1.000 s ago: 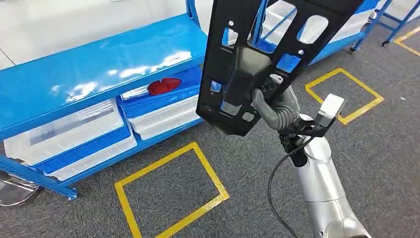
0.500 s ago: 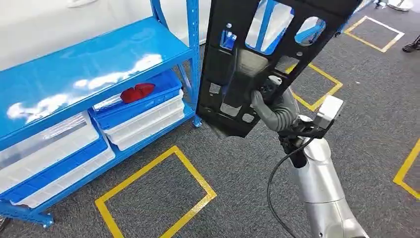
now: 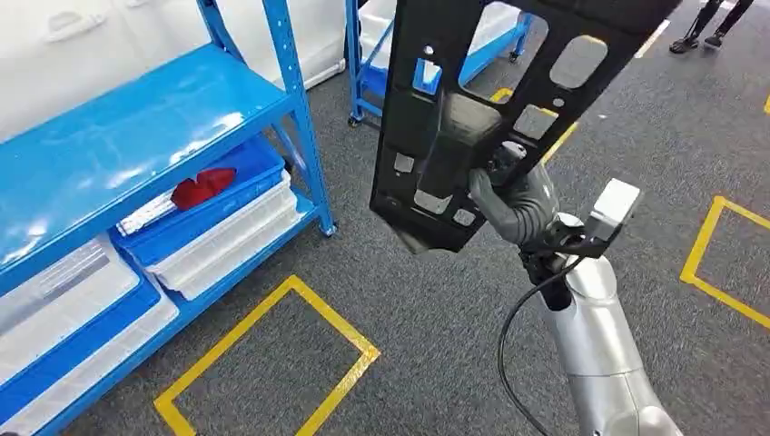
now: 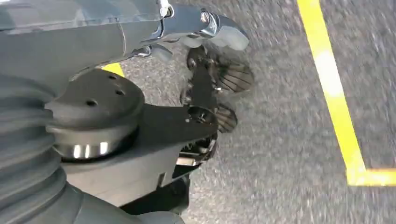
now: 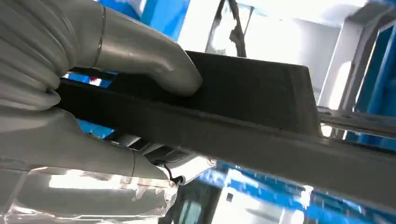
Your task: Take the parts from the cabinet and place them on the table.
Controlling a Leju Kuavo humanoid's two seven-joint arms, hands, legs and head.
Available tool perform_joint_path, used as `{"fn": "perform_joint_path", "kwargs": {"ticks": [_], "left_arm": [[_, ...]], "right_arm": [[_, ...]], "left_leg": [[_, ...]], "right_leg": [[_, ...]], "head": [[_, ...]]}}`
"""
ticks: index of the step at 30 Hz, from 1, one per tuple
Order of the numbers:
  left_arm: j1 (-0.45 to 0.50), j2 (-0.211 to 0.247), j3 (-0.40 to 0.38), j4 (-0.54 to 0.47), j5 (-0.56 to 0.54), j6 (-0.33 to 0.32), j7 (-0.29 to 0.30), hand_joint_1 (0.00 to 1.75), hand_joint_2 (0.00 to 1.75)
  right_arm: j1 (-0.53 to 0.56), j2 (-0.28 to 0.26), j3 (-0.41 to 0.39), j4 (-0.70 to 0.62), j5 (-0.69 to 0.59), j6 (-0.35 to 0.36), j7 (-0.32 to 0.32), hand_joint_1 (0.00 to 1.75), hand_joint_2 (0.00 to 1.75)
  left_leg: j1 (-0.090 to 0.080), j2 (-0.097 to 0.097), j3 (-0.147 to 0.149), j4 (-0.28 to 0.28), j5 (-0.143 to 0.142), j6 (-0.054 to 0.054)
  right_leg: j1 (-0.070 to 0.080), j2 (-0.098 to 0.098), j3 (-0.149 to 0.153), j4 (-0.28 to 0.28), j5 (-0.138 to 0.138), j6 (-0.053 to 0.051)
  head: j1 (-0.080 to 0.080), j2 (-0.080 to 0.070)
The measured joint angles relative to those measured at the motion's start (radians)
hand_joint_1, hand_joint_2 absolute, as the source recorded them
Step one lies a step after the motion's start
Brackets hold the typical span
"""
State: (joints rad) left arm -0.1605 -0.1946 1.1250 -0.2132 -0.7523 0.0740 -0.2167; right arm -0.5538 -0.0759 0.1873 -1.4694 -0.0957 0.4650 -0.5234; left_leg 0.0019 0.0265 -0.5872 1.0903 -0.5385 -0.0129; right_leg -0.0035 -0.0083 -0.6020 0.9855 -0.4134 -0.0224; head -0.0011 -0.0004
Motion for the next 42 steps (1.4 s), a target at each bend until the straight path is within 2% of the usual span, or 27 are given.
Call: {"fn": "perform_joint_path", "kwargs": {"ticks": [2, 3, 4, 6, 7, 8, 9, 12, 13, 15, 17, 18, 19, 20, 22, 23, 24, 28, 30, 31, 33, 34, 35, 37, 38, 39, 42], "left_arm": [[0.004, 0.0, 0.0, 0.0, 0.001, 0.001, 0.003, 0.0, 1.75], [0.006, 0.001, 0.0, 0.0, 0.001, 0.002, 0.003, 0.0, 1.75], [0.007, 0.001, 0.0, 0.0, 0.0, 0.003, 0.003, 0.0, 1.75], [0.006, 0.002, 0.0, 0.0, 0.0, 0.004, 0.003, 0.0, 1.75], [0.004, 0.004, 0.0, 0.0, 0.0, 0.005, 0.003, 0.0, 1.75], [0.003, 0.005, 0.0, 0.0, 0.0, 0.008, 0.007, 0.0, 1.75], [0.001, 0.006, 0.0, 0.0, -0.001, 0.011, 0.01, 0.0, 1.75], [-0.006, 0.006, -0.002, 0.0, -0.011, 0.016, 0.018, 0.0, 1.75], [-0.008, 0.005, -0.003, 0.0, -0.014, 0.016, 0.019, 0.0, 1.75], [-0.013, 0.003, -0.006, 0.0, -0.021, 0.016, 0.022, 0.0, 1.75], [-0.013, 0.0, -0.01, 0.0, -0.022, 0.012, 0.019, 0.0, 1.75], [-0.014, 0.0, -0.011, 0.0, -0.022, 0.008, 0.014, 0.0, 1.75], [-0.016, -0.001, -0.013, 0.0, -0.024, -0.002, 0.008, 0.0, 1.75], [-0.02, -0.003, -0.015, 0.0, -0.026, -0.008, 0.005, 0.0, 1.75], [-0.027, -0.004, -0.021, 0.0, -0.026, -0.019, -0.002, 0.0, 1.75], [-0.029, -0.005, -0.021, 0.0, -0.025, -0.021, -0.003, 0.0, 1.75], [-0.03, -0.005, -0.021, 0.0, -0.022, -0.022, -0.004, 0.0, 1.75], [-0.03, -0.005, -0.021, 0.0, -0.003, -0.019, -0.009, 0.0, 1.75], [-0.029, -0.005, -0.02, 0.0, 0.001, -0.012, -0.009, 0.0, 1.75], [-0.025, -0.005, -0.02, 0.0, 0.003, -0.011, -0.009, 0.0, 1.75], [-0.015, -0.005, -0.018, 0.0, 0.008, -0.008, -0.01, 0.0, 1.75], [-0.011, -0.005, -0.018, 0.0, 0.009, -0.008, -0.011, 0.0, 1.75], [-0.008, -0.005, -0.018, 0.0, 0.009, -0.009, -0.014, 0.0, 1.75], [-0.003, -0.003, -0.018, 0.0, 0.009, -0.011, -0.019, 0.0, 1.75], [-0.003, -0.003, -0.018, 0.0, 0.009, -0.011, -0.021, 0.0, 1.75], [0.0, -0.002, -0.017, 0.0, 0.01, -0.007, -0.021, 0.0, 1.75], [0.004, 0.001, -0.015, 0.0, 0.019, 0.006, -0.018, 0.0, 1.75]], "right_arm": [[0.005, 0.001, 0.0, 0.0, 0.001, -0.002, 0.0, 1.75, 1.75], [0.008, 0.001, 0.0, 0.0, 0.001, -0.003, 0.0, 1.75, 1.75], [0.011, 0.001, 0.0, 0.0, 0.003, -0.005, 0.0, 1.75, 1.75], [0.016, 0.0, 0.0, -0.005, 0.007, -0.01, 0.0, 1.75, 1.75], [0.017, 0.0, 0.0, -0.011, 0.01, -0.011, 0.0, 1.75, 1.75], [0.018, -0.001, 0.0, -0.021, 0.013, -0.015, 0.0, 1.75, 1.75], [0.017, -0.004, -0.002, -0.027, 0.014, -0.017, -0.003, 1.75, 1.75], [0.045, -0.027, -0.015, -0.06, 0.016, -0.023, -0.006, 1.75, 1.75], [0.058, -0.036, -0.023, -0.071, 0.016, -0.024, -0.007, 1.75, 1.75], [0.067, -0.048, -0.031, -0.084, 0.016, -0.025, -0.01, 1.75, 1.75], [0.067, -0.052, -0.035, -0.084, 0.011, -0.021, -0.01, 1.75, 1.75], [0.067, -0.052, -0.035, -0.082, 0.005, -0.018, -0.01, 1.75, 1.75], [0.069, -0.052, -0.035, -0.079, 0.0, -0.017, -0.013, 1.75, 1.75], [0.073, -0.054, -0.037, -0.077, -0.004, -0.018, -0.017, 1.75, 1.75], [0.084, -0.058, -0.043, -0.077, -0.016, -0.024, -0.03, 1.75, 1.75], [0.087, -0.06, -0.045, -0.077, -0.023, -0.027, -0.038, 1.75, 1.75], [0.088, -0.061, -0.048, -0.077, -0.031, -0.028, -0.044, 1.75, 1.75], [0.094, -0.063, -0.062, -0.077, -0.066, -0.024, -0.06, 1.75, 1.75], [0.089, -0.063, -0.066, -0.074, -0.084, -0.018, -0.059, 1.75, 1.75], [0.084, -0.062, -0.068, -0.07, -0.091, -0.016, -0.058, 1.75, 1.75], [0.085, -0.059, -0.068, -0.063, -0.095, -0.015, -0.057, 1.75, 1.75], [0.087, -0.059, -0.068, -0.059, -0.098, -0.014, -0.057, 1.75, 1.75], [0.088, -0.059, -0.068, -0.056, -0.101, -0.015, -0.057, 1.75, 1.75], [0.088, -0.059, -0.07, -0.055, -0.11, -0.025, -0.056, 1.75, 1.75], [0.088, -0.059, -0.071, -0.056, -0.111, -0.032, -0.053, 1.75, 1.75], [0.089, -0.059, -0.071, -0.056, -0.111, -0.042, -0.05, 1.75, 1.75], [0.102, -0.059, -0.072, -0.068, -0.11, -0.057, -0.043, 1.75, 1.75]], "left_leg": [[0.002, -0.019, -0.08, 0.174, -0.077, -0.007], [0.002, -0.019, -0.107, 0.23, -0.09, -0.008], [0.003, -0.019, -0.112, 0.236, -0.076, -0.01], [0.01, -0.023, -0.057, 0.111, 0.009, -0.012], [0.015, -0.039, -0.013, 0.016, 0.057, -0.012], [0.023, -0.084, 0.016, -0.053, 0.071, -0.011], [0.024, -0.113, 0.025, -0.072, 0.06, -0.011], [0.016, -0.086, 0.02, -0.066, 0.064, 0.009], [0.023, -0.075, 0.024, -0.078, 0.071, 0.02], [0.019, -0.05, 0.027, -0.084, 0.075, 0.034], [0.014, -0.022, 0.026, -0.084, 0.073, 0.037], [0.011, -0.008, 0.025, -0.084, 0.072, 0.038], [0.01, 0.007, 0.025, -0.084, 0.071, 0.04], [0.008, 0.019, 0.026, -0.084, 0.07, 0.04], [0.006, 0.038, 0.031, -0.084, 0.066, 0.038], [0.005, 0.046, 0.034, -0.084, 0.064, 0.035], [-0.003, 0.054, 0.034, -0.082, 0.06, 0.029], [-0.004, 0.094, 0.045, -0.088, 0.053, 0.009], [0.002, 0.015, 0.024, -0.037, 0.013, 0.002], [0.003, -0.007, -0.011, 0.039, -0.027, 0.002], [0.002, -0.02, -0.093, 0.203, -0.089, -0.001], [0.003, -0.02, -0.116, 0.24, -0.088, -0.002], [0.003, -0.02, -0.113, 0.223, -0.063, -0.001], [0.008, -0.028, -0.049, 0.062, 0.039, 0.0], [0.012, -0.055, -0.014, -0.019, 0.08, 0.0], [0.016, -0.105, 0.001, -0.056, 0.068, 0.001], [0.008, -0.081, 0.004, -0.061, 0.073, 0.015]], "right_leg": [[0.0, 0.025, -0.001, 0.0, 0.0, -0.001], [0.0, 0.037, -0.002, 0.003, 0.0, -0.001], [0.0, 0.051, -0.002, 0.005, 0.0, -0.001], [-0.003, 0.08, -0.002, 0.013, -0.002, 0.003], [-0.004, 0.094, -0.002, 0.018, -0.005, 0.008], [-0.006, 0.105, -0.006, 0.025, -0.009, 0.014], [-0.002, 0.117, -0.017, 0.034, -0.008, 0.021], [-0.011, 0.145, -0.027, 0.023, 0.004, 0.044], [-0.01, 0.153, -0.028, 0.024, 0.004, 0.051], [-0.004, 0.046, -0.06, 0.096, -0.045, 0.058], [-0.008, 0.018, -0.143, 0.265, -0.121, 0.064], [-0.009, 0.016, -0.176, 0.33, -0.14, 0.066], [-0.01, 0.014, -0.187, 0.351, -0.136, 0.066], [-0.01, 0.012, -0.169, 0.318, -0.11, 0.064], [-0.007, -0.004, -0.076, 0.146, -0.03, 0.054], [0.0, -0.04, -0.022, 0.053, 0.0, 0.043], [0.017, -0.077, -0.01, 0.021, -0.016, 0.034], [0.016, -0.024, -0.014, 0.011, -0.006, 0.014], [0.004, -0.007, -0.005, 0.001, 0.0, 0.006], [0.003, 0.003, -0.006, 0.001, 0.0, 0.002], [0.004, 0.03, -0.006, 0.003, -0.001, 0.0], [0.004, 0.044, -0.006, 0.006, -0.001, 0.0], [0.003, 0.057, -0.006, 0.008, -0.002, 0.001], [0.0, 0.088, -0.006, 0.016, -0.006, 0.007], [-0.002, 0.098, -0.007, 0.022, -0.009, 0.012], [0.003, 0.109, -0.014, 0.028, -0.012, 0.018], [-0.008, 0.138, -0.024, 0.028, -0.005, 0.037]], "head": [[-0.004, 0.0], [-0.004, 0.0], [-0.005, 0.0], [-0.005, 0.0], [-0.004, 0.0], [-0.004, 0.0], [-0.004, 0.0], [-0.003, 0.0], [-0.005, 0.0], [0.011, 0.0], [0.011, 0.0], [0.01, 0.0], [0.011, 0.0], [0.011, 0.0], [0.011, 0.0], [0.011, 0.0], [0.011, 0.0], [0.011, 0.0], [0.007, 0.0], [0.003, 0.0], [0.002, 0.0], [0.001, 0.0], [0.001, 0.0], [0.001, 0.0], [0.001, 0.0], [0.0, 0.0], [-0.001, 0.0]]}}
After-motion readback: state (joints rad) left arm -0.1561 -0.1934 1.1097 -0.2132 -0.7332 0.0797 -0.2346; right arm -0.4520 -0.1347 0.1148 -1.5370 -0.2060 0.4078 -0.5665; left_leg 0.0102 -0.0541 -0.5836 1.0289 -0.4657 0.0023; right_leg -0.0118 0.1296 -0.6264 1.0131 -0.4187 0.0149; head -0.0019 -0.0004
